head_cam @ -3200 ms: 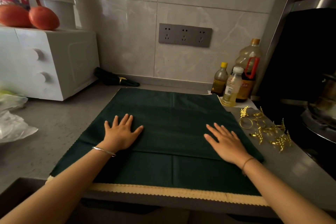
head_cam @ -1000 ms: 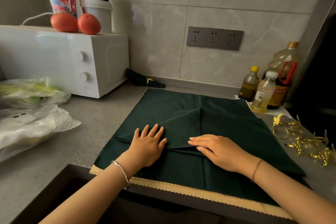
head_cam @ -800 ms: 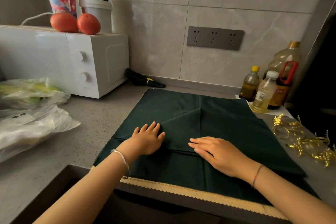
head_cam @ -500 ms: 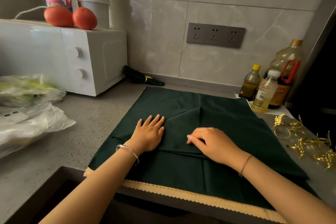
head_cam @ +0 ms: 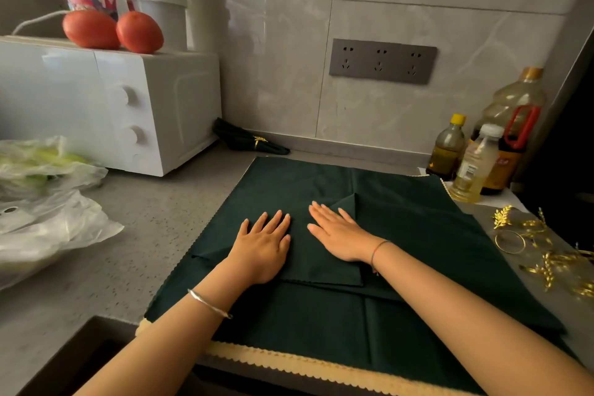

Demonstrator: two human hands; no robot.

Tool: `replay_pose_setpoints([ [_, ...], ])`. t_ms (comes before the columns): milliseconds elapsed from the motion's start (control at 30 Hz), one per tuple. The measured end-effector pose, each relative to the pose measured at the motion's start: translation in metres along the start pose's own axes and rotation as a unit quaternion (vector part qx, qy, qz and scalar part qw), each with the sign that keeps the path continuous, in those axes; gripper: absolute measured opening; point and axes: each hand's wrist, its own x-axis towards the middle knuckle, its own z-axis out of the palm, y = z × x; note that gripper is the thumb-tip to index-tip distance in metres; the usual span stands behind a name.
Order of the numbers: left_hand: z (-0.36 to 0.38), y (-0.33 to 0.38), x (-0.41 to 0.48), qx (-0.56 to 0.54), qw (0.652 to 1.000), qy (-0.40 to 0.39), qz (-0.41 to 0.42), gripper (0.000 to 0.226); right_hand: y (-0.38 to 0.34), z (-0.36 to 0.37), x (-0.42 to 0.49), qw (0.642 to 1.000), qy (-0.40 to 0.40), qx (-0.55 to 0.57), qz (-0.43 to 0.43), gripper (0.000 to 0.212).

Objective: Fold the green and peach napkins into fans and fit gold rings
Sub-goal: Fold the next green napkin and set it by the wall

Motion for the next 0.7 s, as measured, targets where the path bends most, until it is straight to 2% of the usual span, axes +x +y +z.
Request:
replay_pose_setpoints([
  [233,-0.001,-0.001,0.001,-0.002,1.0,-0.014,0.002,0.052,0.062,-0.017,0.0,0.995,0.009,0.007,0.1,0.054],
  [367,-0.007,0.0,0.003,-0.003,0.999,-0.05,-0.009,0.054,0.096,-0.041,-0.008,0.977,0.087,0.134,0.144,0.054],
  [433,-0.01,0.004,0.007,0.0,0.998,-0.054,-0.014,0.057,0.117,-0.051,-0.017,0.967,0.106,0.157,0.17,0.058],
  [600,-0.005,0.035,0.025,0.007,0.999,-0.025,0.036,0.06,0.143,-0.049,-0.032,0.968,0.019,0.154,0.199,0.079],
  [700,0.002,0.055,0.031,-0.004,0.999,-0.016,0.039,0.063,0.147,-0.047,-0.027,0.963,0.047,0.163,0.21,0.087],
])
